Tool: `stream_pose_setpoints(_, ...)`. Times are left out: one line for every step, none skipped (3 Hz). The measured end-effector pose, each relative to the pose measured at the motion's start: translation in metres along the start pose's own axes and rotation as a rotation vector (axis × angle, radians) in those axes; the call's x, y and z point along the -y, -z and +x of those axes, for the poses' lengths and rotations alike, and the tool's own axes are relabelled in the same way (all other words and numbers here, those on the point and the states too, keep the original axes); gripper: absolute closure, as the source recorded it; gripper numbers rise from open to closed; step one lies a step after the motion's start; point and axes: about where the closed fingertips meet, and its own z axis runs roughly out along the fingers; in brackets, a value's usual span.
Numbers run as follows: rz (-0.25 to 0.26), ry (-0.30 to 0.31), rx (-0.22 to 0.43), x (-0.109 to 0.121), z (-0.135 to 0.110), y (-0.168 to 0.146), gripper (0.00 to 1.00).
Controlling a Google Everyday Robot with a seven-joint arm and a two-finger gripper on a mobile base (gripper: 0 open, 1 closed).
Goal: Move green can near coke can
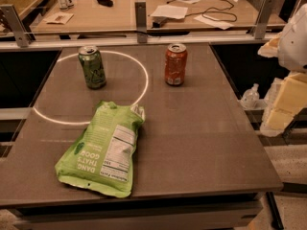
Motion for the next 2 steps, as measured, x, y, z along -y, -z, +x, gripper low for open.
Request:
stream_pose_setpoints(0.0,0.0,0.0,0.0,0.0,0.0,0.0)
stream_pose_setpoints(0.017,-0.053,0.02,0.0017,0.0024,0.0014,0.0)
